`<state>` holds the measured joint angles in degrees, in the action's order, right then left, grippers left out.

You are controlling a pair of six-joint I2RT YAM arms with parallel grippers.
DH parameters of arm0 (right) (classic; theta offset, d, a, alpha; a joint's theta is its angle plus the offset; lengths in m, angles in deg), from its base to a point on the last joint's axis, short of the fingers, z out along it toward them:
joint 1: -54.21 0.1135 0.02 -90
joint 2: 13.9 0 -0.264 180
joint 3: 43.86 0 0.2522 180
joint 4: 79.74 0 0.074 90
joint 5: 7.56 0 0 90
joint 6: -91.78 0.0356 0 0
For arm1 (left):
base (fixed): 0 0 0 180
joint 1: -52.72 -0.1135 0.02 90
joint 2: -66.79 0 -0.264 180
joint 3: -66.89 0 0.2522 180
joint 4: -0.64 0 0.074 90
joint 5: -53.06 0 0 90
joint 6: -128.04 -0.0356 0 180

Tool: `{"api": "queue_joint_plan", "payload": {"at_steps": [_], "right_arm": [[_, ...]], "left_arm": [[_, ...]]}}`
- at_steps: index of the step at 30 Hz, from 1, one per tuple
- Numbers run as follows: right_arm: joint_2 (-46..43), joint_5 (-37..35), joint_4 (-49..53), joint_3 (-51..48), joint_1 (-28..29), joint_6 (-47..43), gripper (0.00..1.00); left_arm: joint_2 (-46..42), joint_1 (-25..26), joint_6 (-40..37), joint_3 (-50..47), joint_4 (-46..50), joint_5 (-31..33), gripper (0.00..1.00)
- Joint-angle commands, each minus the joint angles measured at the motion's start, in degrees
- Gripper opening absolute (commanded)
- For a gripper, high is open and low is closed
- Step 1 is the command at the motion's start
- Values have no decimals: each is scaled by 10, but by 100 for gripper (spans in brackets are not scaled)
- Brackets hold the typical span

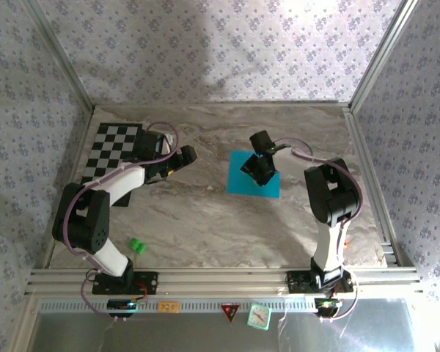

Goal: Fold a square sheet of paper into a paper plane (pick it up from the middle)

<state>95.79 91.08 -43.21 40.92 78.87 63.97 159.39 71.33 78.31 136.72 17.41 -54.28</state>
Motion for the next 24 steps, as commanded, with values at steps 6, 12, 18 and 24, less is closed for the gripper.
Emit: {"api": "queue_joint_plan", "payload": {"at_steps": [6,12,18,24], "right_arm": [[-65,39,16,22,-108,-159,54],[39,75,132,120,-154,-328,53],[76,72,131,136,-152,-334,53],[90,39,128,115,-121,-288,54]], "left_arm": [[35,53,7,59,28,-2,99],[68,92,9,94,43,-3,99],[81,109,11,111,51,-4,99],[88,115,10,124,66,-2,99]]}}
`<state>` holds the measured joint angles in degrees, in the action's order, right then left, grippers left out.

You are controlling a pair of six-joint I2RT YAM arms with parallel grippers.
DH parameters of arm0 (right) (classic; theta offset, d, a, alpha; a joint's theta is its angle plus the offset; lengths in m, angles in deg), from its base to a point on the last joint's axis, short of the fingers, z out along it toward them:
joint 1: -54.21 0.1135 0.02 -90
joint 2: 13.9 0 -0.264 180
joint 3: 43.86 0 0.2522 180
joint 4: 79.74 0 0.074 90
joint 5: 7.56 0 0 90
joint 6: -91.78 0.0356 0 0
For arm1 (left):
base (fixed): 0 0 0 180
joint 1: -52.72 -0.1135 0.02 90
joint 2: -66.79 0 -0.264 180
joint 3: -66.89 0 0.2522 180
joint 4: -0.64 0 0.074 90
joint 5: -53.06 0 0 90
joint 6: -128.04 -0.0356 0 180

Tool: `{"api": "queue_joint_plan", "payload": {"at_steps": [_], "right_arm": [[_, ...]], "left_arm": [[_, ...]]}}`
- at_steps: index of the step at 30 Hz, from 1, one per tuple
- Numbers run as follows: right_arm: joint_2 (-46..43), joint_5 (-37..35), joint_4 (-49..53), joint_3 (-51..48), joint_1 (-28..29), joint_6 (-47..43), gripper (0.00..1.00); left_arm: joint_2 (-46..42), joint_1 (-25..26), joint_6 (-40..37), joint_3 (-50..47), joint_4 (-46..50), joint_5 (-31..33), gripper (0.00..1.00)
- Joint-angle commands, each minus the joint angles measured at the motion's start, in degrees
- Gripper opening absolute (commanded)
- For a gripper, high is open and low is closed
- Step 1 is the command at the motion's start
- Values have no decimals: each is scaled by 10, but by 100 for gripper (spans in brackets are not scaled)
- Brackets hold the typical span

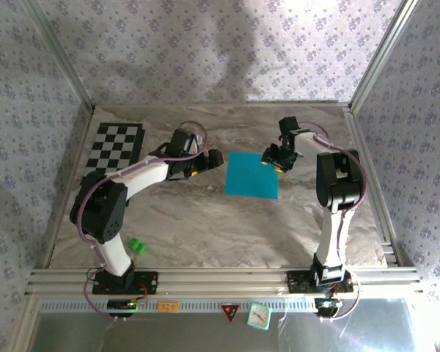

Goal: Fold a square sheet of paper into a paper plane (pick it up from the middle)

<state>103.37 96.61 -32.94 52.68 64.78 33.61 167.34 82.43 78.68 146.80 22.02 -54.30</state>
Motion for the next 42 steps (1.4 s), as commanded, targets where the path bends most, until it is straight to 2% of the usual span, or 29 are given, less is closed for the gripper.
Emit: {"api": "queue_joint_plan", "payload": {"at_steps": [1,3,9,12,14,19,21,25,27,28,32,38,42], "right_arm": [[15,-23,26,-10,28,34,54],[10,-29,17,-37,49,98,53],[-40,-25,-106,-127,130,280,49],[-79,-10,-172,-157,134,323,49],[-106,-7,-190,-162,123,312,50],[-149,-19,-161,-161,69,228,57],[-161,-23,-154,-172,41,188,62],[-186,-45,-141,-192,7,136,80],[-193,-54,-137,-200,-6,118,96],[-195,-62,-137,-203,-10,108,99],[-205,-101,-138,-213,-12,80,99],[-199,-97,-135,-213,-12,72,99],[-195,-93,-134,-213,-11,73,99]], "left_arm": [[10,6,6,26,23,-1,99],[15,8,4,31,34,6,100],[23,15,-6,41,84,40,99],[27,26,-20,54,131,84,99],[32,37,-39,69,162,107,99],[71,68,-90,146,253,155,99],[98,86,-120,189,293,169,100],[162,109,-168,275,376,177,100],[191,116,-184,312,401,178,99],[201,118,-189,326,410,183,99],[242,122,-207,386,441,194,97],[305,128,-221,473,499,207,95],[329,136,-226,490,510,196,94]]}}
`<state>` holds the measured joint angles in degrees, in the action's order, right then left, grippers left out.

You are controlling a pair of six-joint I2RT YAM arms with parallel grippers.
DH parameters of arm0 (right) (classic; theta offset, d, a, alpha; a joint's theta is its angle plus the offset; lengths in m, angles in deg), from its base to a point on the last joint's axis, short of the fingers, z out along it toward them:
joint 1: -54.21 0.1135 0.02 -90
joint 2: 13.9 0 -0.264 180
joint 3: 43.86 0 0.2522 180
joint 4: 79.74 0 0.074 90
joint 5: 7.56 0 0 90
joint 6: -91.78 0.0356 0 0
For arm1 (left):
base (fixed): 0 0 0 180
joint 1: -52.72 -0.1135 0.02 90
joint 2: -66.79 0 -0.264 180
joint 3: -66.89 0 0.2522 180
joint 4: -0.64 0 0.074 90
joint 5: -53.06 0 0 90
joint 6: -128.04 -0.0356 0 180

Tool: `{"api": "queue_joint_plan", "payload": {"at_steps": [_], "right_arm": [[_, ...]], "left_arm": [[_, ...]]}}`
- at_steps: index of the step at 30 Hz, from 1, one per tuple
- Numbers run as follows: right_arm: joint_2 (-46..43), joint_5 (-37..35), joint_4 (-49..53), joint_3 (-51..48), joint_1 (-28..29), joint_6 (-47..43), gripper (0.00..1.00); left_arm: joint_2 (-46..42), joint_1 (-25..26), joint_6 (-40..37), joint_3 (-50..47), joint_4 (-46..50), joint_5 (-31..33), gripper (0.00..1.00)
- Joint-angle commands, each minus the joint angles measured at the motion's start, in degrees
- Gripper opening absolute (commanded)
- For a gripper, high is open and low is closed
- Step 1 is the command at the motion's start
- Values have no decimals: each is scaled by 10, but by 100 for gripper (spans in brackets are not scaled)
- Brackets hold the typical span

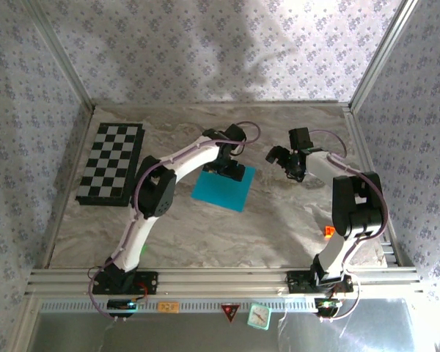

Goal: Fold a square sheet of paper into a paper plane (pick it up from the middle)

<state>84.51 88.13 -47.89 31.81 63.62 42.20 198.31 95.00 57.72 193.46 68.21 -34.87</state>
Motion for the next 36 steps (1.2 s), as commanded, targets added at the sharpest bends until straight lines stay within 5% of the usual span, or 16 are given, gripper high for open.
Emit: {"api": "queue_joint_plan", "payload": {"at_steps": [1,30,36], "right_arm": [[-5,-6,15,-4,0,-13,99],[-3,-24,28,2,8,-8,99],[-12,-24,24,1,10,-4,99]], "left_arm": [[23,12,-17,26,50,1,95],[51,4,16,-53,22,23,85],[21,-6,18,-69,-3,5,74]]}}
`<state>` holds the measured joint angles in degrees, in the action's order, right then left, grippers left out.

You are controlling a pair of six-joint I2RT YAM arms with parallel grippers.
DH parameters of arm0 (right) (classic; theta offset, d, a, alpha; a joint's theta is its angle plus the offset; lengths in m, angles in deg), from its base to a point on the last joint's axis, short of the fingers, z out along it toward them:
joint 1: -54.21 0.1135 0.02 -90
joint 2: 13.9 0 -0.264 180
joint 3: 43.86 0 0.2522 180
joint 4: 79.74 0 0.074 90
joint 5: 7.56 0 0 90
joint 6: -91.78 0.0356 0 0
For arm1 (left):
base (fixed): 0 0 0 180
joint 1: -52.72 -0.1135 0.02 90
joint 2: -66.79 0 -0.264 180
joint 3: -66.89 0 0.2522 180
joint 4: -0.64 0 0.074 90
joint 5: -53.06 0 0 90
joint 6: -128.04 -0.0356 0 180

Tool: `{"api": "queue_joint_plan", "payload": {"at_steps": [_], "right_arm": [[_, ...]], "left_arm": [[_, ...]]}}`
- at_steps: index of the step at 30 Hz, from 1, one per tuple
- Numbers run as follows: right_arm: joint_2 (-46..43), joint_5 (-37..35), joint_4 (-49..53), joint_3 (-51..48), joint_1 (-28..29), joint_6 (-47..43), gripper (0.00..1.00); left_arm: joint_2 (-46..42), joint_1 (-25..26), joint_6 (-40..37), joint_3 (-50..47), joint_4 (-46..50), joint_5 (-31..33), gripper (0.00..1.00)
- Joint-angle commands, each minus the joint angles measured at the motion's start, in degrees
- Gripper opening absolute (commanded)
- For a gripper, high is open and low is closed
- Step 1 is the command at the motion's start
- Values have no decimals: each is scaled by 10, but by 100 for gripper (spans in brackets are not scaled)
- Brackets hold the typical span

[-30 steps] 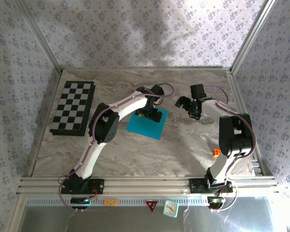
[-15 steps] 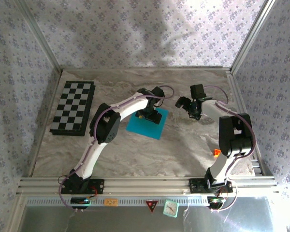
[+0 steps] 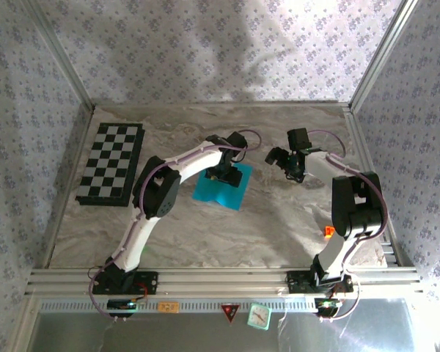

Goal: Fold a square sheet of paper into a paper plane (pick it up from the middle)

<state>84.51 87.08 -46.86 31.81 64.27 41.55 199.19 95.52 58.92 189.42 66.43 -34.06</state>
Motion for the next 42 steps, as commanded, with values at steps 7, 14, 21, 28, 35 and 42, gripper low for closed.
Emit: {"api": "queue_joint_plan", "payload": {"at_steps": [7,14,21,28,35,42], "right_arm": [[-30,12,-27,-17,4,11,99],[-49,65,-99,-50,5,17,98],[-53,176,-208,-85,-2,26,94],[-47,207,-227,-98,30,34,82],[8,245,-248,-83,92,53,51],[78,255,-238,-25,150,62,23]], "left_arm": [[-104,-50,24,-91,-71,-81,50],[-236,-97,75,-214,-219,-201,34],[-292,-105,173,-318,-388,-272,32],[-275,-105,256,-391,-493,-233,31],[-285,-105,279,-465,-530,-157,30],[-282,-104,293,-499,-529,-133,30]]}}
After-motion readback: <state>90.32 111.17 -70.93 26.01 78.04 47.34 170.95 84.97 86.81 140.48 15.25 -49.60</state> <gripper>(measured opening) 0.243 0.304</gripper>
